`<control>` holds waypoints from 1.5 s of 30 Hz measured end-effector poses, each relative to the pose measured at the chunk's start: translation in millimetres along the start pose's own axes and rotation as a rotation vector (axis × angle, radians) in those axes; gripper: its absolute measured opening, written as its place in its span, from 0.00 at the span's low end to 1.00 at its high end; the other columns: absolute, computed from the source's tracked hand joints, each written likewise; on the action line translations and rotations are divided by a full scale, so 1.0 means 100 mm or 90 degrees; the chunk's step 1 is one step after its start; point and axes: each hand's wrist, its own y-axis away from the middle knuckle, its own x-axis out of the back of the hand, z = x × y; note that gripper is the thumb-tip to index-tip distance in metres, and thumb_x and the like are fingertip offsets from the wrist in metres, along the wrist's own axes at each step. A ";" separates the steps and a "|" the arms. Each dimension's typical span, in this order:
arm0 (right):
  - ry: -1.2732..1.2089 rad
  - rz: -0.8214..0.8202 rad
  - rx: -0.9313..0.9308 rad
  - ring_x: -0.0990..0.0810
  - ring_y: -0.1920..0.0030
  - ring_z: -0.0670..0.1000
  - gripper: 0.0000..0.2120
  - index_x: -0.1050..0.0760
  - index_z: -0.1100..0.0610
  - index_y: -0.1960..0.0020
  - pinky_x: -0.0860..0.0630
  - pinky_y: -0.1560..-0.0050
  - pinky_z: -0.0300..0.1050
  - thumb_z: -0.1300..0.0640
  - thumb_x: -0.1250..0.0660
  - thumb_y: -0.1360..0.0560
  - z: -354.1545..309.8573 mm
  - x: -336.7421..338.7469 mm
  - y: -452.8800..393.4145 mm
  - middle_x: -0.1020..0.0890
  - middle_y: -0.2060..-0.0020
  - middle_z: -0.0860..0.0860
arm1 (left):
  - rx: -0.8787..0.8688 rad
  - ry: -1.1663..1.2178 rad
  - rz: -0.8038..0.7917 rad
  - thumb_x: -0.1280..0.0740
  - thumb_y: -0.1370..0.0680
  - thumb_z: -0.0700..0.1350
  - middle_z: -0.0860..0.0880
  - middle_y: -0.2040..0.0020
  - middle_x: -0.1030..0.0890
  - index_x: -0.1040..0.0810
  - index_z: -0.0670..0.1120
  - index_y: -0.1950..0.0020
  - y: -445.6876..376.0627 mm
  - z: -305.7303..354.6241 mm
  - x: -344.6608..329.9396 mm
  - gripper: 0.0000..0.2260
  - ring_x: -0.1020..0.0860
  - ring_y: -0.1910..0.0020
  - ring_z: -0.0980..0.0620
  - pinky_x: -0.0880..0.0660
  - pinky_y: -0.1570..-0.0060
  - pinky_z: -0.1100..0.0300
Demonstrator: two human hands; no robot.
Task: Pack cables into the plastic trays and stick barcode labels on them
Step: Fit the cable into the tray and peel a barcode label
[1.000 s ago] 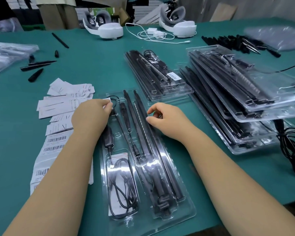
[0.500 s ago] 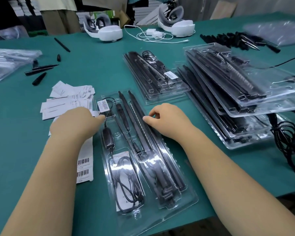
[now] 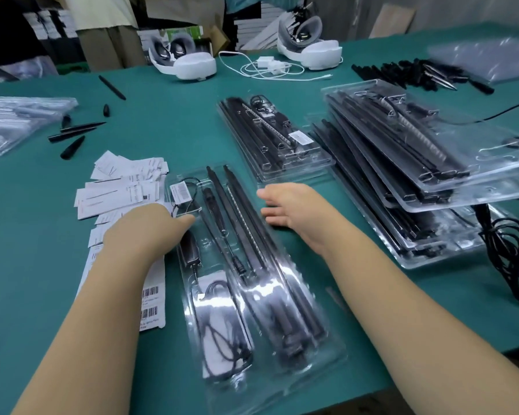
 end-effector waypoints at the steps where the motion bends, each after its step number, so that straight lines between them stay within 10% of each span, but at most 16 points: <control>1: -0.041 -0.015 -0.022 0.19 0.51 0.49 0.07 0.26 0.53 0.50 0.22 0.54 0.41 0.51 0.33 0.25 -0.01 0.02 0.00 0.23 0.42 0.58 | 0.001 0.004 -0.007 0.42 0.23 0.64 0.47 0.61 0.24 0.25 0.44 0.60 -0.01 0.00 -0.01 0.24 0.26 0.61 0.48 0.29 0.57 0.55; 5: -0.231 -0.106 -0.076 0.16 0.58 0.48 0.26 0.30 0.57 0.36 0.23 0.65 0.39 0.48 0.33 0.30 -0.03 0.10 0.05 0.26 0.39 0.61 | -0.001 -0.017 0.011 0.43 0.22 0.63 0.47 0.62 0.25 0.27 0.45 0.61 -0.01 0.01 -0.04 0.22 0.27 0.63 0.49 0.29 0.57 0.56; 17: -0.046 -0.153 -0.003 0.34 0.30 0.48 0.39 0.37 0.51 0.27 0.42 0.27 0.49 0.43 0.34 0.37 0.02 -0.07 0.14 0.32 0.30 0.47 | 0.014 -0.040 0.040 0.45 0.19 0.59 0.47 0.62 0.25 0.30 0.45 0.62 0.05 0.00 0.00 0.20 0.28 0.64 0.49 0.32 0.62 0.57; 27: -0.562 -0.089 -0.015 0.21 0.48 0.56 0.19 0.29 0.63 0.44 0.21 0.53 0.46 0.60 0.33 0.34 -0.03 -0.05 0.07 0.23 0.44 0.62 | 0.010 -0.007 0.041 0.48 0.19 0.59 0.46 0.62 0.26 0.30 0.42 0.60 0.05 0.03 0.00 0.23 0.27 0.62 0.46 0.31 0.57 0.54; 32: -0.233 -0.311 0.007 0.17 0.58 0.48 0.15 0.22 0.52 0.44 0.19 0.61 0.43 0.59 0.33 0.30 0.00 -0.13 0.17 0.17 0.55 0.49 | -0.005 0.006 0.046 0.50 0.18 0.58 0.45 0.55 0.29 0.32 0.44 0.53 0.04 0.03 -0.02 0.19 0.29 0.54 0.43 0.33 0.54 0.54; 36: -0.152 -0.285 -0.003 0.17 0.62 0.39 0.17 0.32 0.46 0.48 0.21 0.63 0.36 0.66 0.34 0.26 0.08 -0.23 0.18 0.17 0.65 0.37 | 0.004 0.031 0.060 0.50 0.18 0.58 0.47 0.63 0.29 0.33 0.43 0.62 0.02 0.02 -0.02 0.22 0.28 0.58 0.44 0.33 0.57 0.54; 45: -0.304 -0.161 0.015 0.19 0.62 0.55 0.32 0.40 0.54 0.26 0.21 0.53 0.58 0.69 0.39 0.27 0.00 -0.06 0.13 0.21 0.46 0.60 | -0.044 0.458 0.068 0.43 0.22 0.63 0.46 0.65 0.27 0.26 0.41 0.57 0.08 0.13 0.11 0.25 0.30 0.69 0.48 0.33 0.67 0.57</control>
